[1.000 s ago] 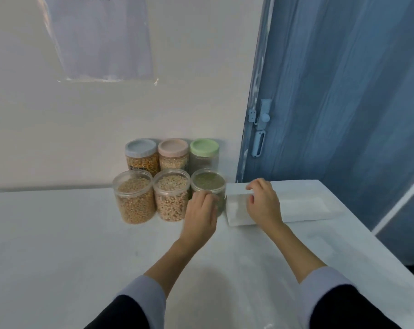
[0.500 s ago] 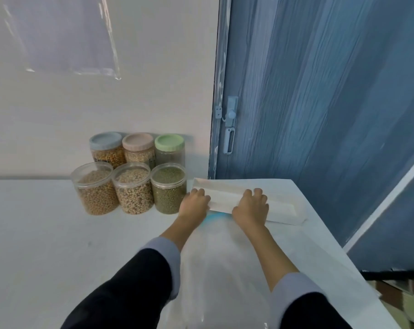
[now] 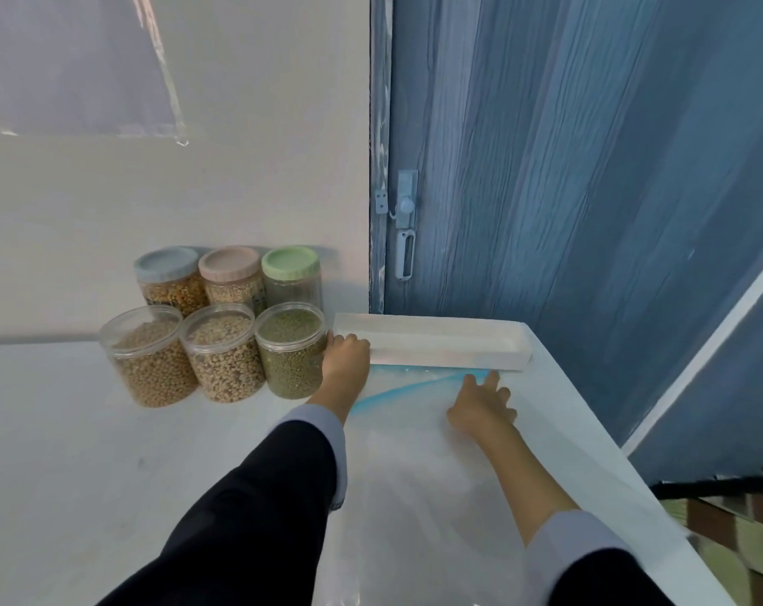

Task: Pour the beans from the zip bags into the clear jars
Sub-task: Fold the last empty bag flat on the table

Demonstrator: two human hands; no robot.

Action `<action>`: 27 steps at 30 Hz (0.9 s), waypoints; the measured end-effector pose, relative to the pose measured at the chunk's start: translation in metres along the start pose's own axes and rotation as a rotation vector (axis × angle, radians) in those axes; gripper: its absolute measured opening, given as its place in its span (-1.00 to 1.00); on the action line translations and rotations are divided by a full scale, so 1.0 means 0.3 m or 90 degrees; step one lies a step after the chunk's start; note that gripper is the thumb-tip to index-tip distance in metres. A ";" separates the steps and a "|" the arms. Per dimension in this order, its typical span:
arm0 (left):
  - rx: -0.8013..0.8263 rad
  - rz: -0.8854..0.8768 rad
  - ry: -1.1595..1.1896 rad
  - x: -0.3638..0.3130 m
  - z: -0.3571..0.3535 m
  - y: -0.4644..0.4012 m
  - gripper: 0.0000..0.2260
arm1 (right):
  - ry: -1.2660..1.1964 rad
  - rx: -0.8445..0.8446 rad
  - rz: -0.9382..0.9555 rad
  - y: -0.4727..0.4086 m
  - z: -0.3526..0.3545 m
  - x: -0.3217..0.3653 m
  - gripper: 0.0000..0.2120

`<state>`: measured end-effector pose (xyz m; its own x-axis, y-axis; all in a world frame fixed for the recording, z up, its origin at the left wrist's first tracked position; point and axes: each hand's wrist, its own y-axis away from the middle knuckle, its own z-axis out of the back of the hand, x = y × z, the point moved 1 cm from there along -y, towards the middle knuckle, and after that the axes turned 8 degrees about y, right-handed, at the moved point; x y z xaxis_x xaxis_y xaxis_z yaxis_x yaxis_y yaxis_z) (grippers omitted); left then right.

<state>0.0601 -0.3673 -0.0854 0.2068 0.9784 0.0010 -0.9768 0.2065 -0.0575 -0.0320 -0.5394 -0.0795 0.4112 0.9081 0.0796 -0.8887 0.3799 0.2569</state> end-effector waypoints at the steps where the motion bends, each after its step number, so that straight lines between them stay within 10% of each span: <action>1: 0.008 0.007 -0.003 -0.002 0.000 -0.003 -0.70 | 0.012 0.009 0.030 -0.004 0.000 0.016 -0.48; 14: 0.051 0.084 -0.003 -0.018 -0.003 -0.048 -0.70 | 0.118 0.089 0.100 -0.030 -0.084 0.130 -0.44; 27: -0.113 0.094 0.223 0.011 -0.018 0.184 -0.77 | -0.120 -0.170 -0.022 -0.159 0.037 -0.011 -0.68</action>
<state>0.0073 -0.3527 -0.0941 0.1015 0.9284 -0.3575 -0.9789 0.0292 -0.2022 0.0114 -0.5625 -0.0814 0.4506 0.8544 0.2589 -0.8849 0.4658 0.0030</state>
